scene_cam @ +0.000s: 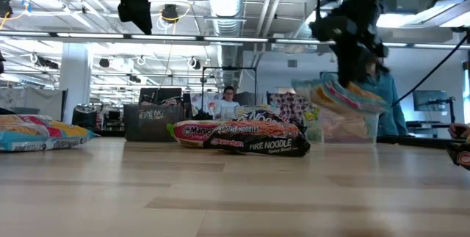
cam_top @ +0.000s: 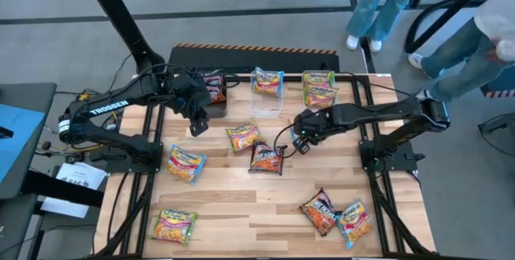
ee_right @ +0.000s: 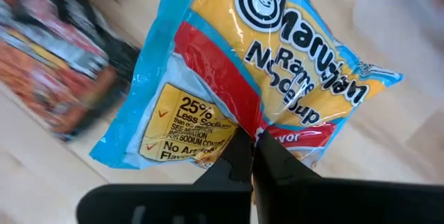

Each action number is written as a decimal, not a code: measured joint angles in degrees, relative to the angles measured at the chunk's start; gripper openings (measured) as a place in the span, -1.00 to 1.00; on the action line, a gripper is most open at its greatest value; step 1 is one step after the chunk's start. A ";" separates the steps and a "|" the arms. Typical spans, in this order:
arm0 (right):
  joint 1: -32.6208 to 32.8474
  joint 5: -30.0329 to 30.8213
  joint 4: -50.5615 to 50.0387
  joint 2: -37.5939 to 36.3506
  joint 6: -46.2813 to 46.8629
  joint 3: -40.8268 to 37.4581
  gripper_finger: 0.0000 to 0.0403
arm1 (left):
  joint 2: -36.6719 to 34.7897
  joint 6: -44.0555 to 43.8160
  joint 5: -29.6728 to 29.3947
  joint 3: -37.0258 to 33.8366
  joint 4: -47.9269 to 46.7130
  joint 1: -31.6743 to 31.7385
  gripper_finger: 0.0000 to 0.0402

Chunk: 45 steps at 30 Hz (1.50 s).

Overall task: Sort Maruchan noodles
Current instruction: Put the top right blue noodle pack into the left transparent bin

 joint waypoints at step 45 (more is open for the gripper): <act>-19.09 20.53 54.79 1.46 -47.60 10.65 -0.97 | 0.00 -0.09 -0.15 0.00 0.22 0.00 -0.51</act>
